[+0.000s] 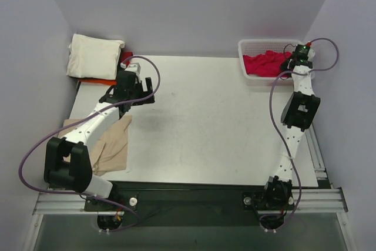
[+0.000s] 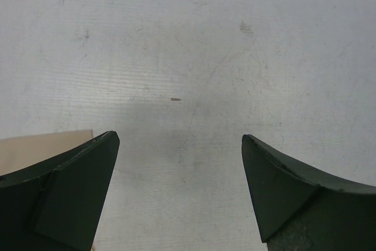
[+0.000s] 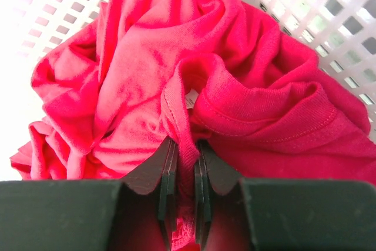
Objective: Fold and stack the t-shirts
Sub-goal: Grab crumpled tshirt from bin with the right arm, then move the tshirt to the center of the board
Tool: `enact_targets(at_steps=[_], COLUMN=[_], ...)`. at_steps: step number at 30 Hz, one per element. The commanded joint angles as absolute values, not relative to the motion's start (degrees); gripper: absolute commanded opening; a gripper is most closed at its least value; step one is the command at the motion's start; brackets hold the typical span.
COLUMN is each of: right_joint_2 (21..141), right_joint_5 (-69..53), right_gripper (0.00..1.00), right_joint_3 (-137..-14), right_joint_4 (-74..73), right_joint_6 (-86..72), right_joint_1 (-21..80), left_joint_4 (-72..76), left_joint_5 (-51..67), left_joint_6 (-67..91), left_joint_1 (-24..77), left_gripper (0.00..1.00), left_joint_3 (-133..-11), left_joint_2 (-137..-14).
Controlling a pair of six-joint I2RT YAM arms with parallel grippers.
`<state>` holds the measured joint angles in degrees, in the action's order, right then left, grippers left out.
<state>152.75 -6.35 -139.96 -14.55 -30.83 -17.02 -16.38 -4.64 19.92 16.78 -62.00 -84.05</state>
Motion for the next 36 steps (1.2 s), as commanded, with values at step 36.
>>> enact_targets(at_steps=[36], right_joint_2=[112.16], right_joint_5=[6.06], right_gripper=[0.00], right_joint_3=[-133.77], right_joint_4=[-6.24], right_joint_6=[1.66], right_joint_1=[7.64], left_joint_4=[-11.25], left_joint_5=[-4.48], left_joint_6=[19.34], left_joint_1=[18.54], left_gripper=[0.97], left_joint_3=[-57.04], left_joint_2=[-75.15])
